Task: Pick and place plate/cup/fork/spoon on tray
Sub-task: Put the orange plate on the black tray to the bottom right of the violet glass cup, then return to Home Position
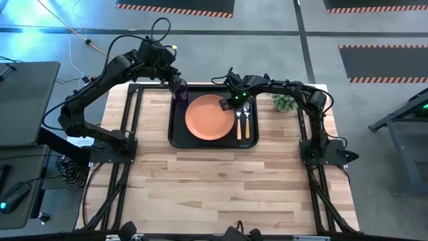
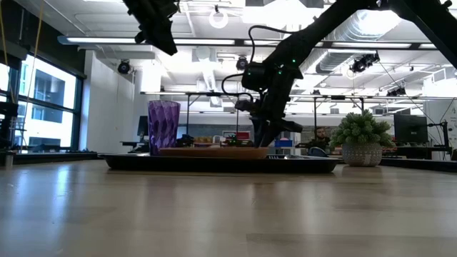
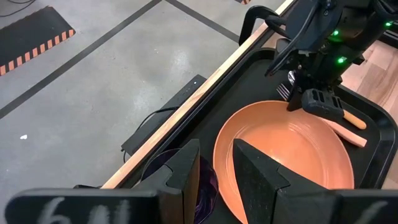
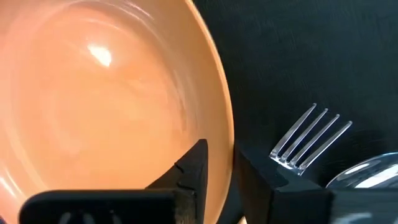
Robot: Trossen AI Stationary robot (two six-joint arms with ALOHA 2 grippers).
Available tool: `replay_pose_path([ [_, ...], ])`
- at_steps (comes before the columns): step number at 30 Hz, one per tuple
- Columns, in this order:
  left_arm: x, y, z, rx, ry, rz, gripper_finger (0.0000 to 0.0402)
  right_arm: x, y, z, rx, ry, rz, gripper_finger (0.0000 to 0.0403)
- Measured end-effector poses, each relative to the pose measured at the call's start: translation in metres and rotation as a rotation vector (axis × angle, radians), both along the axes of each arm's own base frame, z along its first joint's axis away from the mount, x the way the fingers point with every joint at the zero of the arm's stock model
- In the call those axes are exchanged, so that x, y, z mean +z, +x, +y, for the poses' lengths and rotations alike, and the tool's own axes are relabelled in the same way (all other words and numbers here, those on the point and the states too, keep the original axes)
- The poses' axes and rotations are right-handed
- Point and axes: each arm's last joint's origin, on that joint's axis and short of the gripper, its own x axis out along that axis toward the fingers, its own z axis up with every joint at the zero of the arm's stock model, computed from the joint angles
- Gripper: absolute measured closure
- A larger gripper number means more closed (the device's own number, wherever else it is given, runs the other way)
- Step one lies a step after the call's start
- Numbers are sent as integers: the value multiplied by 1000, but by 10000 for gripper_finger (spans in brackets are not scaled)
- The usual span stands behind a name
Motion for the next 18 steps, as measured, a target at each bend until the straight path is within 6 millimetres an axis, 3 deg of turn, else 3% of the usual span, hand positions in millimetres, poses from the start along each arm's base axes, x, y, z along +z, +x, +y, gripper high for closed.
replay_pose_path([
  [7, 0, 0, 0, 0, 0, 0, 314, 3, 0, -2, -10, 18, -10, 336],
  [18, 0, 0, 0, -2, -2, -1, 314, 29, -4, -2, -2, -1, 118, 336],
])
